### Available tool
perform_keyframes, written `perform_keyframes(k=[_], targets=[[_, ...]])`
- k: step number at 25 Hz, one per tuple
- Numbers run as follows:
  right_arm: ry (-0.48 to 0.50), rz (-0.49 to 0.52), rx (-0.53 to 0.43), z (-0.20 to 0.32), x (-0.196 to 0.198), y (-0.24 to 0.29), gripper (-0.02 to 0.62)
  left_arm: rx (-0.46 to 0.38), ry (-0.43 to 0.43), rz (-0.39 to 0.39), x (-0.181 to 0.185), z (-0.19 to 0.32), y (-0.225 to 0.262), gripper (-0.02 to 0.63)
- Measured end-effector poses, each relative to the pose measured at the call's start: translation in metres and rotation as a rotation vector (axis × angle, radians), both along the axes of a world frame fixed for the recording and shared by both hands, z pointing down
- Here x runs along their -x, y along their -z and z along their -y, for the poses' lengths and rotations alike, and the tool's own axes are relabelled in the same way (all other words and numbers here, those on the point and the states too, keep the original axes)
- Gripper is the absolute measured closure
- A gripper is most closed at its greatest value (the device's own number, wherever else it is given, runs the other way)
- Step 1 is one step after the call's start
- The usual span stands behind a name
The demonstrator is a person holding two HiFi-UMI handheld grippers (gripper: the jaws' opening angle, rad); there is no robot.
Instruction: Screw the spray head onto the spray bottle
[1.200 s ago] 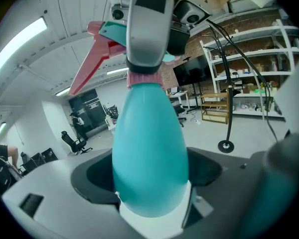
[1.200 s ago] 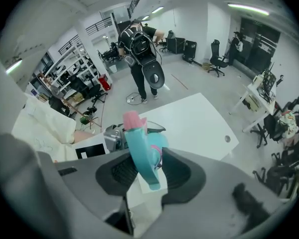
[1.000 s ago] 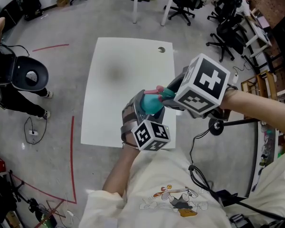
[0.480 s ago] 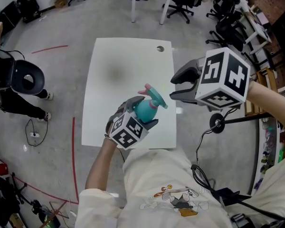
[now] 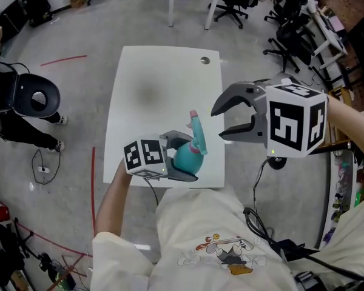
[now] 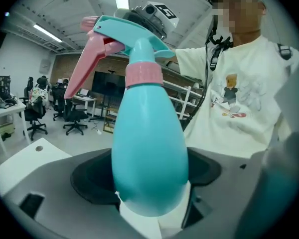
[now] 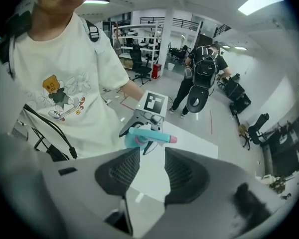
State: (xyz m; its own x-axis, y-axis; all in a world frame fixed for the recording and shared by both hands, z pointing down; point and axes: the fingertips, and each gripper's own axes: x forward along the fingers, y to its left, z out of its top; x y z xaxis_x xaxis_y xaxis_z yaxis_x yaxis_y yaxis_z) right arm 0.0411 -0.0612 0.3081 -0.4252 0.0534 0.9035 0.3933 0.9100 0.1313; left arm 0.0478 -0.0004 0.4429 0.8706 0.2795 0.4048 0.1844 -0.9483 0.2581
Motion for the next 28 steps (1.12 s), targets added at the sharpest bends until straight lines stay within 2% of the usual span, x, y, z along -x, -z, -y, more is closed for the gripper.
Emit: perform_keyframes(k=[6, 11, 15, 17, 22, 28], targets=[[0.161, 0.015, -0.037, -0.018, 0.009, 0.015, 0.457, 0.095, -0.203, -0.023, 0.002, -0.024, 0.016, 0.195], [0.300, 0.021, -0.100, -0.029, 0.012, 0.025, 0.457, 0.114, -0.355, 0.004, 0.003, -0.040, 0.025, 0.195], [0.437, -0.038, -0.123, -0.044, -0.001, 0.021, 0.457, 0.147, -0.466, -0.031, 0.002, -0.055, 0.040, 0.195], [0.472, -0.060, -0.141, -0.048, -0.004, 0.020, 0.457, 0.164, -0.518, -0.043, 0.003, -0.063, 0.047, 0.195], [0.538, -0.100, -0.158, -0.061, -0.006, 0.018, 0.457, 0.154, -0.598, 0.020, -0.002, -0.077, 0.047, 0.196], [0.598, -0.141, -0.098, -0.084, -0.013, 0.006, 0.457, 0.138, -0.619, 0.035, -0.011, -0.078, 0.052, 0.195]])
